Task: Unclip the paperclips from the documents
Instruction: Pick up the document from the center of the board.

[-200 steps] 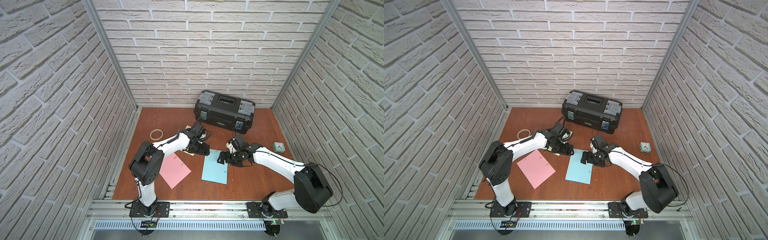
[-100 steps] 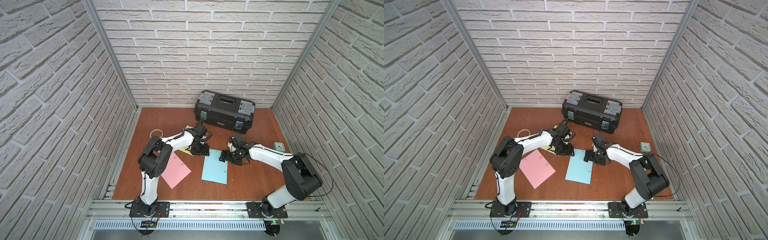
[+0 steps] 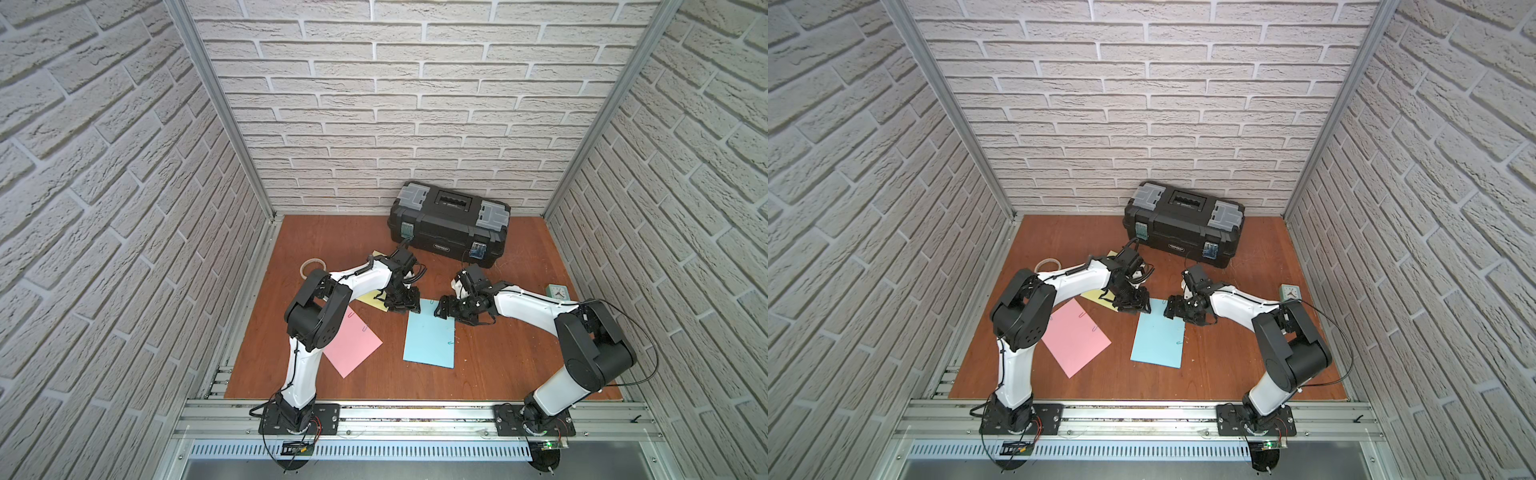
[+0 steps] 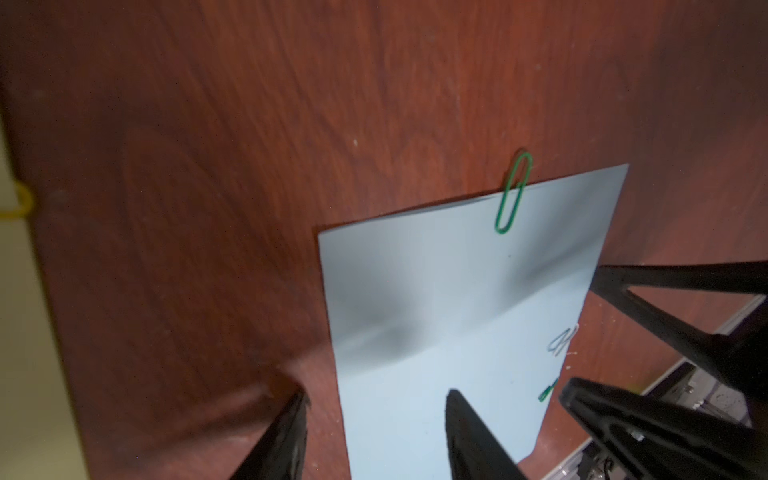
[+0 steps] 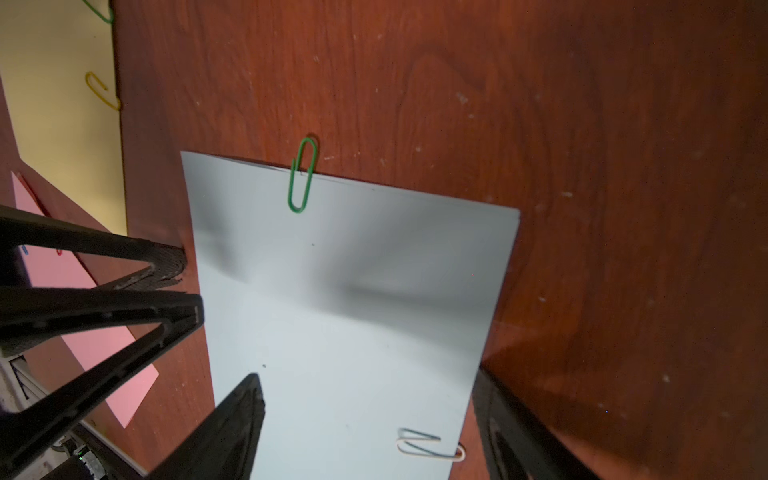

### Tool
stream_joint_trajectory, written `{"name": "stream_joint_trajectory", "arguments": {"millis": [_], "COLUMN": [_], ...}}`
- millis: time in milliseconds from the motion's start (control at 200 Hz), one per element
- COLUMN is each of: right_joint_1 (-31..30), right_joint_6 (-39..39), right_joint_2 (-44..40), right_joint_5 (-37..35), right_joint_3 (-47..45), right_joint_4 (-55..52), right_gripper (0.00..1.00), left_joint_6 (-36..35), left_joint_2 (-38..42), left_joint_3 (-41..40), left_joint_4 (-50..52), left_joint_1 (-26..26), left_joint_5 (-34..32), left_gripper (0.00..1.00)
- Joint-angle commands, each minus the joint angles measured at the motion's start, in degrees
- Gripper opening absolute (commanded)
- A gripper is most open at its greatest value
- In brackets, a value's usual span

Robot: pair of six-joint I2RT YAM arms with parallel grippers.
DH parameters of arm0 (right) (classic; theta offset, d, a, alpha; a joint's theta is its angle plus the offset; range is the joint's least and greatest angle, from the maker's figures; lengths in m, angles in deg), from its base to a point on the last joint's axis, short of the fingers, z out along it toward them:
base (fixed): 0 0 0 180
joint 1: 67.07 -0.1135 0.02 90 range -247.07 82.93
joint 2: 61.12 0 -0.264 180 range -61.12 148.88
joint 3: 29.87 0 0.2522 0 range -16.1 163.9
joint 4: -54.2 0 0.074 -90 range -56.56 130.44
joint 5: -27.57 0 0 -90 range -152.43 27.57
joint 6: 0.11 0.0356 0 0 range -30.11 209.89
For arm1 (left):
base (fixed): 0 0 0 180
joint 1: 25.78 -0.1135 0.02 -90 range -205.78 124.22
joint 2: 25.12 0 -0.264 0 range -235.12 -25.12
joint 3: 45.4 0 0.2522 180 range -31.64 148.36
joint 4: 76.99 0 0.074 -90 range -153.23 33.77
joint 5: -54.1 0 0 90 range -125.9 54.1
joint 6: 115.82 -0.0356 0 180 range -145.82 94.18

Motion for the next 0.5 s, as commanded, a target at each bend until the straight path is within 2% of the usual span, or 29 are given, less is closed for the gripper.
{"name": "stream_joint_trajectory", "arguments": {"millis": [0, 495], "right_joint_1": [0.00, -1.34], "right_joint_6": [0.17, -0.02], "right_joint_2": [1.71, 3.65], "right_joint_5": [0.81, 3.54], "right_joint_3": [-2.71, -2.98], "right_joint_4": [-1.30, 0.60], "right_gripper": [0.81, 0.87], "left_joint_6": [0.56, 1.16], "left_joint_2": [-1.19, -2.38], "left_joint_3": [1.23, 2.29], "left_joint_4": [2.59, 2.31], "left_joint_1": [-0.01, 0.02], "left_joint_5": [0.86, 2.77], "left_gripper": [0.53, 0.53]}}
